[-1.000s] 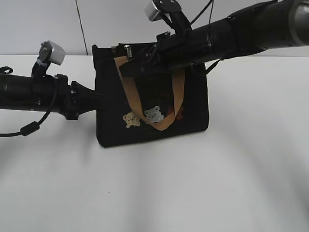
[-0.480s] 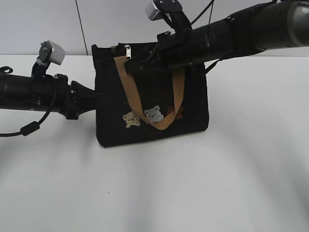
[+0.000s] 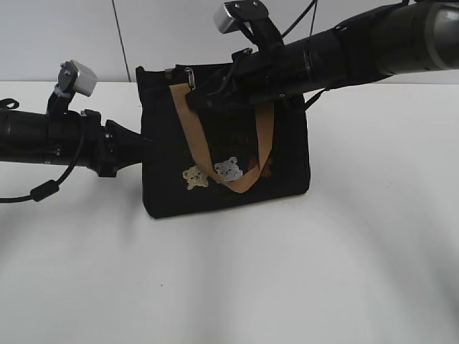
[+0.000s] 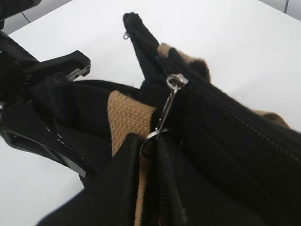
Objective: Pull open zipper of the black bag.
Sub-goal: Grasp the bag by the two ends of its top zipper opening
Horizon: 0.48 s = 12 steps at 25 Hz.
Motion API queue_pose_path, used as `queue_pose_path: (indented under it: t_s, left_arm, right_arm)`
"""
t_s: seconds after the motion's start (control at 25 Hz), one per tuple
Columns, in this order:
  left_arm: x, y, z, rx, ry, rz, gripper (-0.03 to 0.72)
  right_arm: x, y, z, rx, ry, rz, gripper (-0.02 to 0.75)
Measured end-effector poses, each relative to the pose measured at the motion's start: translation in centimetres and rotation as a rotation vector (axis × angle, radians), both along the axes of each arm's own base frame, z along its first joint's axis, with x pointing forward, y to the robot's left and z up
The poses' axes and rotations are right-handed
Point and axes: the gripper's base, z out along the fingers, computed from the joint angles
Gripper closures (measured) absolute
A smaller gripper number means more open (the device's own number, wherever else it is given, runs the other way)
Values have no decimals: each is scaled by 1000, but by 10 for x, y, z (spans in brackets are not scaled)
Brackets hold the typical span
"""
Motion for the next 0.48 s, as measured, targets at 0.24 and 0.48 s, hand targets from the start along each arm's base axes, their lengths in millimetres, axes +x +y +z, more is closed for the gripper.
queue_pose_path:
  t_s: [0.24, 0.48]
  left_arm:
    - [0, 0, 0, 0, 0, 1, 646]
    - [0, 0, 0, 2, 0, -2, 643]
  right_arm:
    - [0, -1, 1, -8, -5, -4, 699]
    - [-1, -3, 0, -50, 29, -2, 720]
